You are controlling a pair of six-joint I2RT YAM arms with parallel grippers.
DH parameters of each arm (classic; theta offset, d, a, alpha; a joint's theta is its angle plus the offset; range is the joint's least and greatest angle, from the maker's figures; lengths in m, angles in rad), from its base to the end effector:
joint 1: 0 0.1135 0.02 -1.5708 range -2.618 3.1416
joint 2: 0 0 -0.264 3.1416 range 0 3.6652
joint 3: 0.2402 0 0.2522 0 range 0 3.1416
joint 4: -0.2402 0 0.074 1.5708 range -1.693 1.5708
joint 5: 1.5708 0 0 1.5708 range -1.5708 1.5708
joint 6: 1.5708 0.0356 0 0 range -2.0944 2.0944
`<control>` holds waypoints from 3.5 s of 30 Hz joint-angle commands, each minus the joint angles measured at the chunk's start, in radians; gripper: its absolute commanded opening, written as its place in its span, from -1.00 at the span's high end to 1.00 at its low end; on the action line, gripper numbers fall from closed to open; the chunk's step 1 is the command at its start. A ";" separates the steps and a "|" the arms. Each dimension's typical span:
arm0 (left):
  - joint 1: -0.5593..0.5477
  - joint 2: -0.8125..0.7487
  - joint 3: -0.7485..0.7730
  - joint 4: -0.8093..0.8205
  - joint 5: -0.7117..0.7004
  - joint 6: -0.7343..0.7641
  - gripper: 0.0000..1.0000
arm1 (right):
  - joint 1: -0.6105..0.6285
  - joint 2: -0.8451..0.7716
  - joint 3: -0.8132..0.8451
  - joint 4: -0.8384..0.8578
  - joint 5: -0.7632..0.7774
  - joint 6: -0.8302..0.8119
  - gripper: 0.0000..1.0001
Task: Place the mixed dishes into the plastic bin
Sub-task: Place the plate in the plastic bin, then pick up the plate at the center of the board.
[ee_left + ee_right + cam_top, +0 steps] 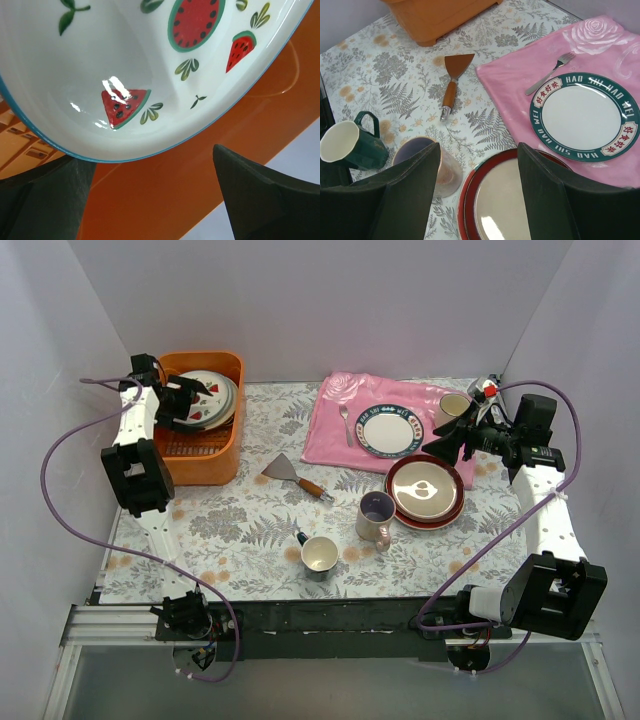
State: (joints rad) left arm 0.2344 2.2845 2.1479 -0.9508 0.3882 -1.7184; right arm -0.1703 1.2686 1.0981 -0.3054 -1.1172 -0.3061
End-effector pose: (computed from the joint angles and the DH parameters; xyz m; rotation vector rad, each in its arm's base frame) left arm 0.4830 0.1015 0.2445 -2.3298 1.7449 -0.9056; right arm 0.2741 -0.0147 0.3421 -0.7724 1.6758 0.7992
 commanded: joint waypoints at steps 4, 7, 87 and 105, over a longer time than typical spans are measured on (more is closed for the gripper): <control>0.016 -0.120 -0.109 0.109 0.107 0.065 -0.96 | -0.008 -0.021 0.028 -0.015 -0.009 -0.033 -0.42; 0.019 -0.146 -0.135 0.118 0.116 0.085 -0.96 | -0.009 -0.018 0.035 -0.024 -0.009 -0.041 -0.43; -0.150 -0.970 -0.687 0.535 0.235 0.548 -0.96 | 0.348 -0.334 -0.547 -0.098 0.703 -0.860 -0.71; -0.150 -1.016 -0.755 0.627 0.179 0.526 -0.96 | 0.359 -0.311 -0.641 0.038 0.752 -0.808 -0.20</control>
State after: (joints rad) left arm 0.0837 1.3216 1.3987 -0.3653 0.5865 -1.1973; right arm 0.1837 0.9516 0.4736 -0.3267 -0.3759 -1.1217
